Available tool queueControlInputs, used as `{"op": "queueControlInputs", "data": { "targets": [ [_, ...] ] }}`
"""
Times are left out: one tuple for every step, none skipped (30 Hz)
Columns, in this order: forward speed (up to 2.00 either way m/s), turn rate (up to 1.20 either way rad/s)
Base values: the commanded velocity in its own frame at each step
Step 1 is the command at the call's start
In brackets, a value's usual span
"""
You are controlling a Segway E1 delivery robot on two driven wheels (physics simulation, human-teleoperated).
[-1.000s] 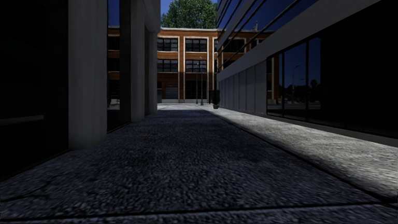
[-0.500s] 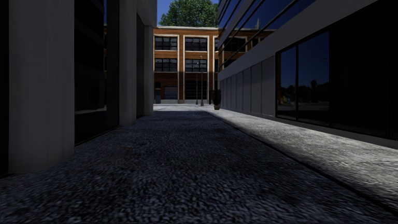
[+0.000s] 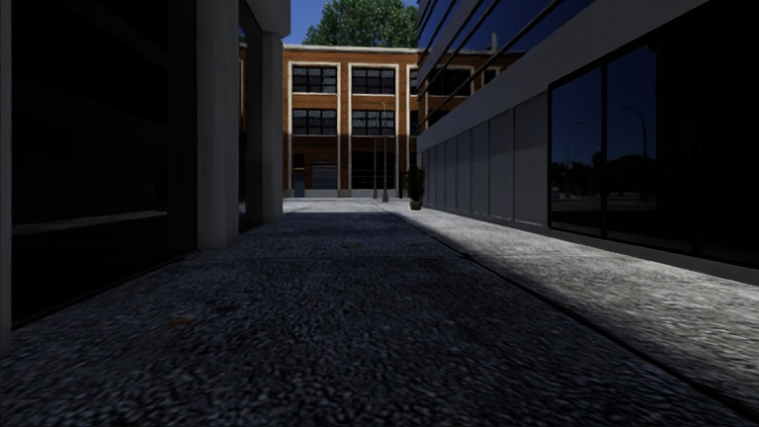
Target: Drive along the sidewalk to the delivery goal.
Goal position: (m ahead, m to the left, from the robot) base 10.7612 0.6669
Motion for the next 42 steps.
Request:
{"op": "queueControlInputs", "data": {
  "targets": [
    [2.00, 0.00],
    [2.00, 0.00],
    [2.00, 0.00],
    [2.00, 0.00],
    [2.00, 0.00],
    [2.00, 0.00],
    [2.00, 0.00],
    [2.00, 0.00],
    [2.00, 0.00],
    [2.00, 0.00],
    [2.00, 0.00],
    [2.00, 0.00],
    [2.00, 0.00],
    [2.00, 0.00],
    [2.00, 0.00],
    [2.00, 0.00],
    [2.00, 0.00],
    [2.00, 0.00],
    [2.00, 0.00],
    [2.00, 0.00],
    [2.00, 0.00],
    [2.00, 0.00],
    [2.00, 0.00],
    [2.00, 0.00],
    [2.00, 0.00],
    [2.00, 0.00],
    [2.00, 0.00],
    [2.00, 0.00],
    [2.00, 0.04],
    [2.00, 0.13],
    [2.00, 0.19],
    [2.00, 0.19],
    [2.00, 0.20],
    [2.00, 0.20],
    [2.00, 0.10],
    [2.00, 0.00],
    [2.00, 0.00],
    [2.00, 0.00],
    [2.00, 0.00],
    [2.00, 0.00],
    [2.00, 0.00],
    [2.00, 0.00]
  ]
}}
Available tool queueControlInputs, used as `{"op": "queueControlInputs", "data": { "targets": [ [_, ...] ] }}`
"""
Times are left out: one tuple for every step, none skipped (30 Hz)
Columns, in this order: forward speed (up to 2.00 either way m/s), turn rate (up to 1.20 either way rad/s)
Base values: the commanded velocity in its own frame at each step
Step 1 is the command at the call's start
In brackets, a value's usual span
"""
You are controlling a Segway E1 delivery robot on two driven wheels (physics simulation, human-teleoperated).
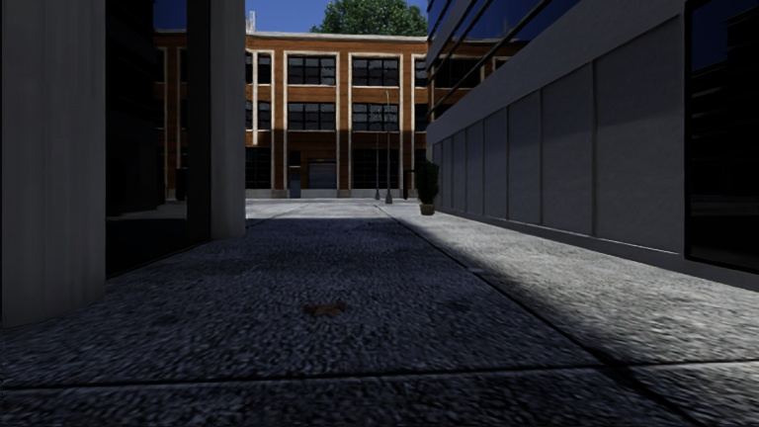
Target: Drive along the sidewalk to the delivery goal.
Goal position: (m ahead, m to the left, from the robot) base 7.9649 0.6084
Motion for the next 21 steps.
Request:
{"op": "queueControlInputs", "data": {
  "targets": [
    [2.00, 0.00],
    [2.00, 0.00],
    [2.00, 0.00],
    [2.00, 0.00],
    [2.00, 0.00],
    [2.00, 0.00],
    [2.00, 0.00],
    [2.00, 0.00],
    [2.00, 0.00],
    [2.00, 0.00],
    [2.00, 0.00],
    [2.00, 0.03],
    [2.00, 0.15],
    [2.00, 0.15],
    [2.00, 0.28],
    [2.00, 0.38],
    [2.00, 0.41],
    [2.00, 0.41],
    [2.00, 0.42],
    [2.00, 0.40],
    [2.00, 0.31]
  ]
}}
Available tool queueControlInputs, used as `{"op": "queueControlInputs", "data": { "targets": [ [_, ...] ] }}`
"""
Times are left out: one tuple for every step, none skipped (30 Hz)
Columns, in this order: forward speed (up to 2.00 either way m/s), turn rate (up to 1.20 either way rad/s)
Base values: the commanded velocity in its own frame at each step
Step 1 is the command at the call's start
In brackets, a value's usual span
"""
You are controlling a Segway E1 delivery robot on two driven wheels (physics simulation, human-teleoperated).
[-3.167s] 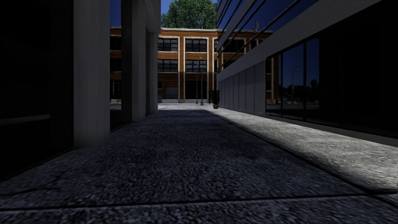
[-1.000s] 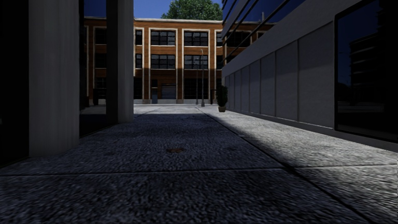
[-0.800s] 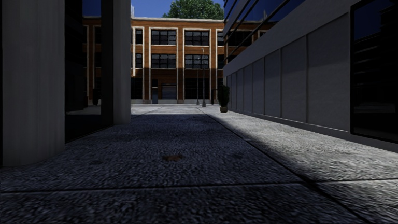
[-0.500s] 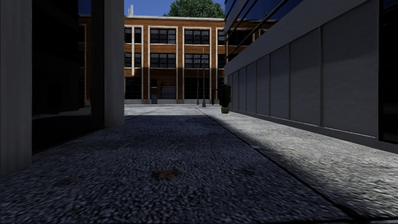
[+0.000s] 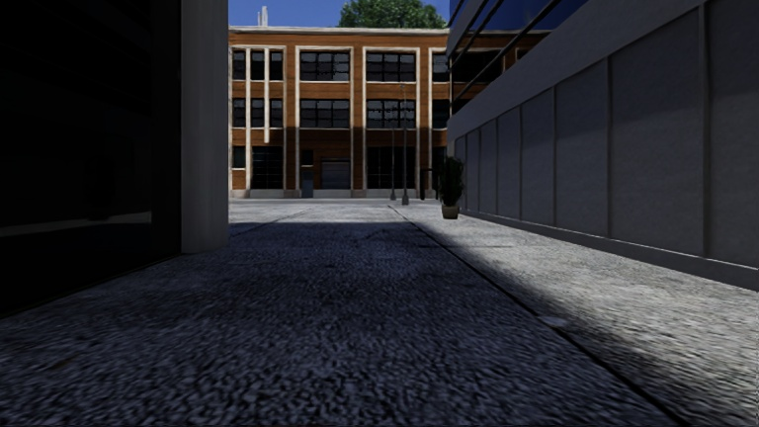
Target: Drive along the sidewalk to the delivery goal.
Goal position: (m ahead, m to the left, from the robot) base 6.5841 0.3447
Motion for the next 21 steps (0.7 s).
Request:
{"op": "queueControlInputs", "data": {
  "targets": [
    [2.00, 0.31],
    [2.00, 0.21],
    [2.00, 0.00],
    [2.00, 0.00],
    [2.00, 0.00],
    [2.00, 0.00],
    [2.00, 0.00],
    [2.00, 0.00],
    [2.00, 0.00],
    [2.00, 0.00],
    [2.00, 0.00],
    [2.00, 0.00],
    [2.00, 0.00],
    [2.00, 0.00],
    [2.00, 0.00],
    [2.00, 0.00],
    [2.00, 0.00],
    [2.00, 0.00],
    [2.00, 0.00],
    [2.00, 0.00],
    [2.00, 0.00]
  ]
}}
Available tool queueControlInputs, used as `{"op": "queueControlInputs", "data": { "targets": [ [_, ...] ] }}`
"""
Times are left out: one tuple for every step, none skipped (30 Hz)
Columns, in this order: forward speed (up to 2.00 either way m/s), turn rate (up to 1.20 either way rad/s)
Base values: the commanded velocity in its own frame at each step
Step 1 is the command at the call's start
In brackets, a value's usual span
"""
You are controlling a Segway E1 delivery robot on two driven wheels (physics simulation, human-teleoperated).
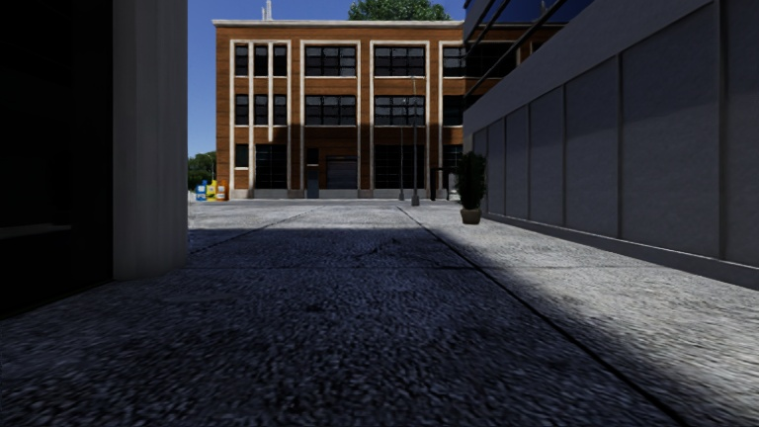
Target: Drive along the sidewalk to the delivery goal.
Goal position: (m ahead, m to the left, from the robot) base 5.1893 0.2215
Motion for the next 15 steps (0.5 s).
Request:
{"op": "queueControlInputs", "data": {
  "targets": [
    [2.00, 0.00],
    [2.00, 0.00],
    [2.00, 0.00],
    [2.00, 0.00],
    [2.00, 0.00],
    [2.00, 0.00],
    [2.00, 0.00],
    [2.00, 0.00],
    [2.00, 0.00],
    [2.00, 0.00],
    [2.00, 0.00],
    [2.00, 0.00],
    [2.00, 0.00],
    [2.00, 0.00],
    [2.00, 0.00]
  ]
}}
